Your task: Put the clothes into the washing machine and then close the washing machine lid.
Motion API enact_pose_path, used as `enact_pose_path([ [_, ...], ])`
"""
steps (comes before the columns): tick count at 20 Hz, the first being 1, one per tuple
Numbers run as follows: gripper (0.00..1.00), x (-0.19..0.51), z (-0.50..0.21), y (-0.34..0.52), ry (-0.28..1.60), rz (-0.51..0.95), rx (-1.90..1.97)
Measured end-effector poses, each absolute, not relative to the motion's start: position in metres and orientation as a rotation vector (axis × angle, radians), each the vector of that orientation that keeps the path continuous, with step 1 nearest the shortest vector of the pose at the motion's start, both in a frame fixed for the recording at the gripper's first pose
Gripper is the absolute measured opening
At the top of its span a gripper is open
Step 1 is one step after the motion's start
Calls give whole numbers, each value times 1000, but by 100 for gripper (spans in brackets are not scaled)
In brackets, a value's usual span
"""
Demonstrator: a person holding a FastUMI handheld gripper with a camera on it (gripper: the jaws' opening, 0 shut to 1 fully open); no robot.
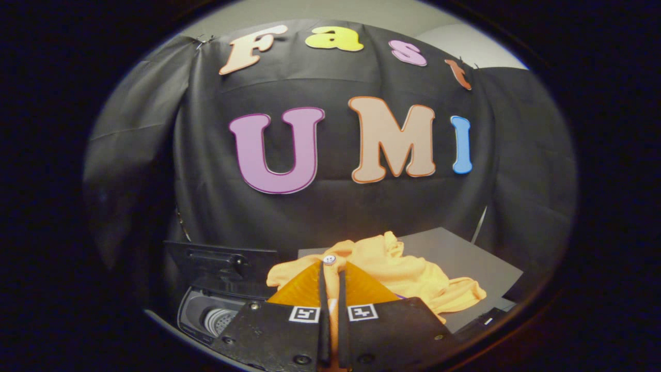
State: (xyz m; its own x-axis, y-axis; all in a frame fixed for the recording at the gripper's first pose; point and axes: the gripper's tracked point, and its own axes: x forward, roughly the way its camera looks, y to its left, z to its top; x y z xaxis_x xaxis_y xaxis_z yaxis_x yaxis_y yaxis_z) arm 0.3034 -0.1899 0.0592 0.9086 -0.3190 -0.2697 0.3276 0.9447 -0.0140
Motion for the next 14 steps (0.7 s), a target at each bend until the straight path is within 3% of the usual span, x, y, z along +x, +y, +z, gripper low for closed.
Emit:
enact_pose_path([
  [14, 6, 373, 4, -40, 346, -101, 43],
])
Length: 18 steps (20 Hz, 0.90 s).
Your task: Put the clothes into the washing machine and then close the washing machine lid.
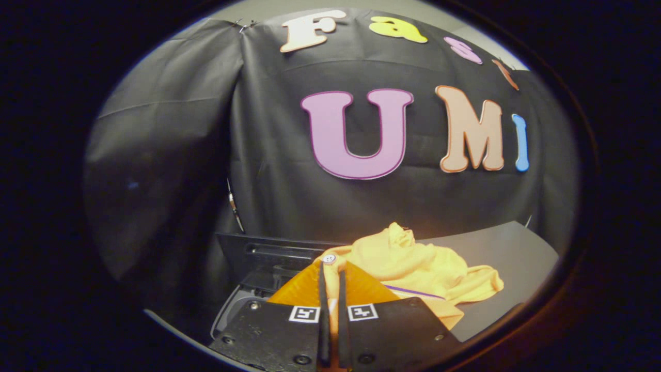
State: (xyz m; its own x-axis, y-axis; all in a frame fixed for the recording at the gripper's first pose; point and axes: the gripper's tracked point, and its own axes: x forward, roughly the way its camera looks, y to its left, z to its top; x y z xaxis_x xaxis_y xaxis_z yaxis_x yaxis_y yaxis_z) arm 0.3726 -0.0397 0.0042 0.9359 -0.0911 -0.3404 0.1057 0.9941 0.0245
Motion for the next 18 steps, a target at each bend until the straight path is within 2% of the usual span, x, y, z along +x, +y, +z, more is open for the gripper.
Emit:
enact_pose_path([
  [12, 6, 407, -92, 40, 439, 20, 134],
  [18, 6, 418, -120, 74, 467, 62, 55],
])
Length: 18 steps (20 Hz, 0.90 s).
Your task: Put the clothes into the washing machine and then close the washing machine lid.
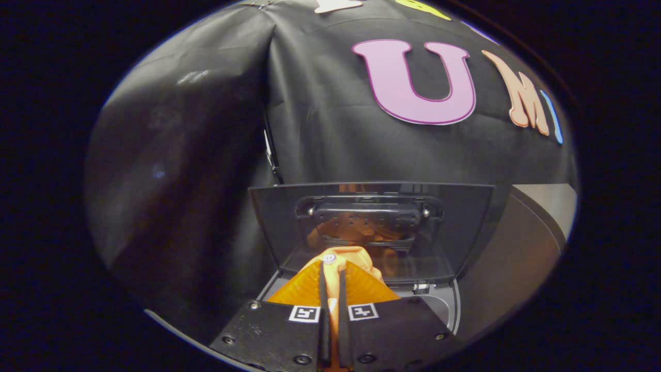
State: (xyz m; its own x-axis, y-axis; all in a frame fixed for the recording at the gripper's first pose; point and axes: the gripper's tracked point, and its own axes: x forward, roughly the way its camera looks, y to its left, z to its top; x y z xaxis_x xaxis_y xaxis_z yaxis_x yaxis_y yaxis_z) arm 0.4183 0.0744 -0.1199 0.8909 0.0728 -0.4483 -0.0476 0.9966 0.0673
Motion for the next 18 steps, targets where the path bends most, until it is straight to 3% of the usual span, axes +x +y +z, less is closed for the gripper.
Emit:
enact_pose_path([
  [6, 17, 421, -123, 67, 475, 33, 70],
  [16, 99, 417, -90, 57, 394, 12, 55],
  [18, 98, 418, -83, 59, 384, 15, 48],
])
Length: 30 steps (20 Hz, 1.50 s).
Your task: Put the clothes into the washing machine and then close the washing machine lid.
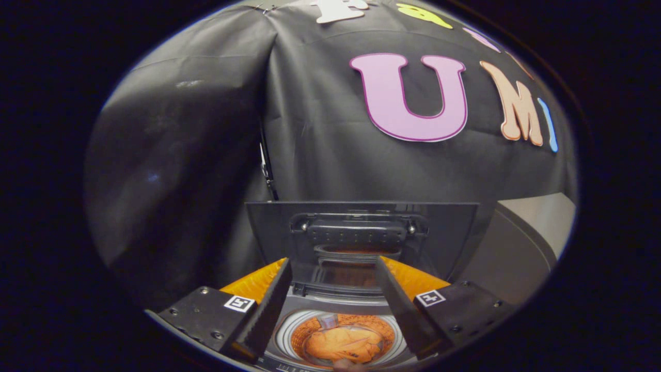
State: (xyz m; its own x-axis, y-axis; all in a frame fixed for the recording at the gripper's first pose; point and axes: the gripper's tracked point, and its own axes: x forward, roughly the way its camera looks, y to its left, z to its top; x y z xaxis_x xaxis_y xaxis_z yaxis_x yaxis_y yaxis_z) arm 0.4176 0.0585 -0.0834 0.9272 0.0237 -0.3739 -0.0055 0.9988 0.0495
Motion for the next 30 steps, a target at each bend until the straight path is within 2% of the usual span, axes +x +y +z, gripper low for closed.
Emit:
enact_pose_path([
  [16, 97, 483, -34, 36, 247, -68, -32],
  [24, 99, 516, -38, 21, 226, -130, -36],
  [30, 99, 541, -59, 4, 286, -171, -35],
])
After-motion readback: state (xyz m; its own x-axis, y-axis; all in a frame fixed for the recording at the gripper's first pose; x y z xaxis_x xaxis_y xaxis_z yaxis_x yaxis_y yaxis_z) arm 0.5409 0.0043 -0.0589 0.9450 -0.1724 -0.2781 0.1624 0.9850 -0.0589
